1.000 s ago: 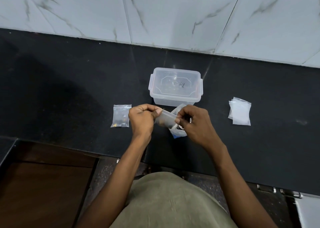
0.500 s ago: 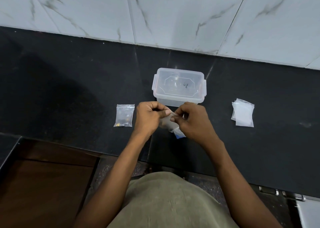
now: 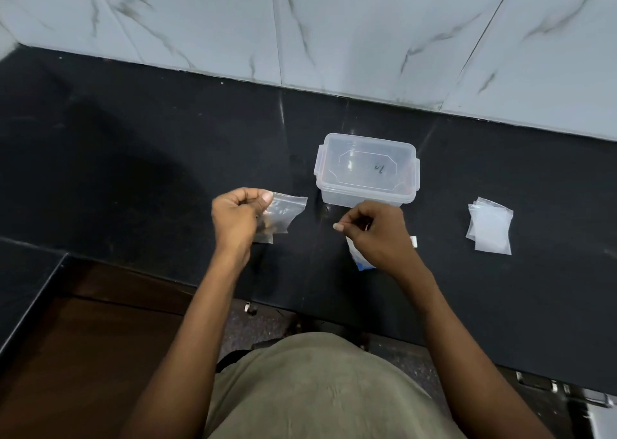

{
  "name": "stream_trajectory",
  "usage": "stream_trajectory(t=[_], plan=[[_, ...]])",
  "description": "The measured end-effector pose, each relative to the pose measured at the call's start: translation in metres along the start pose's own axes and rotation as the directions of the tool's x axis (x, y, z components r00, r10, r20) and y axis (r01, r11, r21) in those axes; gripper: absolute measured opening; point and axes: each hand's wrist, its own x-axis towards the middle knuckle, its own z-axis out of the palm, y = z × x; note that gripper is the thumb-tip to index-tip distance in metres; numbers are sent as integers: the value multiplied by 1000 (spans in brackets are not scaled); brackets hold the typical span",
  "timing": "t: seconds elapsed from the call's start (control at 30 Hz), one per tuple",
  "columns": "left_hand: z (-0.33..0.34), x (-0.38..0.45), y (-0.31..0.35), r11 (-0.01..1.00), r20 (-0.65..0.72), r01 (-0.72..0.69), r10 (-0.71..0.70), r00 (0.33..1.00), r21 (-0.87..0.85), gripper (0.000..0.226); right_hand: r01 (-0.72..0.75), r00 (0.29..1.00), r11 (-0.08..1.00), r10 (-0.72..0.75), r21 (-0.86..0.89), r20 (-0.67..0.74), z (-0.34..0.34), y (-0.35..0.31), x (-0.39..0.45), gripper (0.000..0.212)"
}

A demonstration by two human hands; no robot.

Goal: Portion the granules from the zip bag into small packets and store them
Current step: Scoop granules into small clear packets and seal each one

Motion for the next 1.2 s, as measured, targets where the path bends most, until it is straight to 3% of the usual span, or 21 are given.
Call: stream_trajectory(t=[0.13,0.27,0.37,0.5,0.63,0.73,0.83,0.97,1.07,1.2], plan=[[-7,7,-10,998,48,50,-49,998,-24,11,36,998,999,-38,37,40,33,-13,11,10],[-13,10,-19,997,151,69,-64,986,-28,7,56,992,998,-57,17,116,53,-20,20,26],[-21,18,-24,994,162,90,-78,984,-66,5,48,987,999,-46,-4,157,68,-23,26,21],[-31,32,-33,990,126,98,-85,988,-105,5,-21,993,999,16,39,113,89,-22,35,9],[-42,44,-44,993,100,99,-92,991,-71,7,-168,971,978,144,121,189,104,-23,40,10],[-49,51,-56,998,34,69,-69,997,2,27,-316,929,928,261,196,263,115,-19,43,13],[-53,50,-67,990,-75,-2,13,997,143,27,-382,915,903,340,199,216,129,-15,46,9],[-51,45,-86,939,48,-137,128,991,317,26,-417,908,880,394,228,140,147,-13,50,5],[-48,41,-99,866,161,-264,215,963,425,37,-359,933,918,352,171,69,157,-11,48,17],[-46,46,-107,778,231,-331,242,942,534,39,-167,984,986,164,29,68,166,-11,31,33]])
